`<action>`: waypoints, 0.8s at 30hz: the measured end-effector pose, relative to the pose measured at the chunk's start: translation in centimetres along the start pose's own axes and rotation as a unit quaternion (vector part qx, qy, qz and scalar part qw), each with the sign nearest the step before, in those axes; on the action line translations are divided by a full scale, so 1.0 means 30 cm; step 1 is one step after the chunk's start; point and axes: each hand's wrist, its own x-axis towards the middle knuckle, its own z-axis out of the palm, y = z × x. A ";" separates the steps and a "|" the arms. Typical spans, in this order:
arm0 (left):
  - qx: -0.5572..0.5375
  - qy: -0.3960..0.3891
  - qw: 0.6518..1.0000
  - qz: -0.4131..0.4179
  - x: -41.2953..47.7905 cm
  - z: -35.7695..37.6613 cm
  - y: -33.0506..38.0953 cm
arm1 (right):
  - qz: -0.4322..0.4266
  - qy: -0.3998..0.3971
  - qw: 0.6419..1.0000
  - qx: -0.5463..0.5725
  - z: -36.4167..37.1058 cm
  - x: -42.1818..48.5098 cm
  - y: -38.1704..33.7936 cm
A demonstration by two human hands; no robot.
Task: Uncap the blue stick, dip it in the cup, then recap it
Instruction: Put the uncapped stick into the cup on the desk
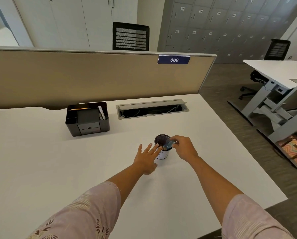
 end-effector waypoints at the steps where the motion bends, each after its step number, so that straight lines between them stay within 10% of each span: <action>1: 0.001 0.001 1.000 0.000 -0.001 0.000 0.002 | -0.002 -0.004 1.000 -0.007 0.001 -0.002 -0.002; 13: -0.025 -0.006 1.000 -0.007 -0.003 0.002 0.017 | -0.015 0.064 0.991 -0.120 -0.014 -0.024 -0.011; 24: -0.193 0.024 0.981 -0.008 -0.197 0.118 -0.139 | 0.063 0.040 0.983 0.170 0.038 -0.108 -0.044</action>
